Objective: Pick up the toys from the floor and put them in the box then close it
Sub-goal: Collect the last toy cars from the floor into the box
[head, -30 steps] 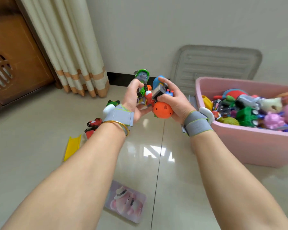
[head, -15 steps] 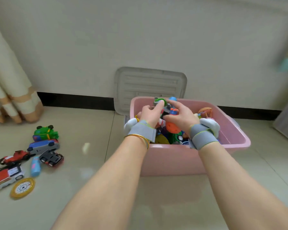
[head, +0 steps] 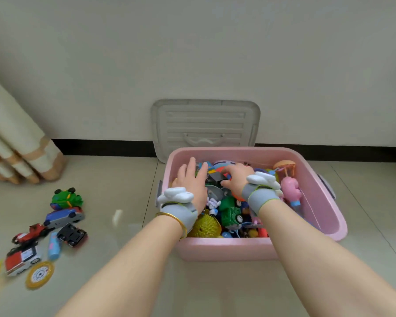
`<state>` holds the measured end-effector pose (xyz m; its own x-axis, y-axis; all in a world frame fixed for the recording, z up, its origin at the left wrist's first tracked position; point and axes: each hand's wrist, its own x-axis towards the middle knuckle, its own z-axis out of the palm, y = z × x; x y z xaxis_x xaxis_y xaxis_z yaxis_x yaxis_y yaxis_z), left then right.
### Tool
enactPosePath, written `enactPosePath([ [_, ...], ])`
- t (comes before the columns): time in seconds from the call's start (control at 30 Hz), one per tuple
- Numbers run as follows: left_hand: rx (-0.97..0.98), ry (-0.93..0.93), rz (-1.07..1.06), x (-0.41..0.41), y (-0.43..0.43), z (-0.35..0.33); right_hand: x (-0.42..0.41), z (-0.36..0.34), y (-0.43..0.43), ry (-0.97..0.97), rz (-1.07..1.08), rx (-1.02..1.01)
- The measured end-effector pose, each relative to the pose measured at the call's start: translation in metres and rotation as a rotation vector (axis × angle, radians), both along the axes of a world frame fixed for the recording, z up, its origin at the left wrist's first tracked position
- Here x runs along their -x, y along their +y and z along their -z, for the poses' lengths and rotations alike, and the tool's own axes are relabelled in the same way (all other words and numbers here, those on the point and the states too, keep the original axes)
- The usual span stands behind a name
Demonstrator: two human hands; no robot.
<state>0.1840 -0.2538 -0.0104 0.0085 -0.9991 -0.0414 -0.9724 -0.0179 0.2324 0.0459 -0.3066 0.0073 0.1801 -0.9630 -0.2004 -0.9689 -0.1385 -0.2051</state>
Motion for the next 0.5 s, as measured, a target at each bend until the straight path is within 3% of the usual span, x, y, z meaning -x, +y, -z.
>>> enactPosePath([
  [0.1,-0.151,-0.077,0.106,0.01,0.001,0.002,0.01,0.006,0.0,0.05,-0.05,-0.064],
  [0.23,-0.293,-0.175,0.055,0.026,-0.02,0.003,0.022,0.005,0.007,0.04,-0.091,-0.151],
  [0.4,-0.432,-0.145,-0.008,0.021,-0.045,0.007,0.041,0.002,0.008,0.054,-0.018,-0.194],
  [0.5,-0.346,-0.004,0.02,0.006,-0.039,-0.005,0.028,-0.018,0.006,0.056,-0.012,-0.221],
])
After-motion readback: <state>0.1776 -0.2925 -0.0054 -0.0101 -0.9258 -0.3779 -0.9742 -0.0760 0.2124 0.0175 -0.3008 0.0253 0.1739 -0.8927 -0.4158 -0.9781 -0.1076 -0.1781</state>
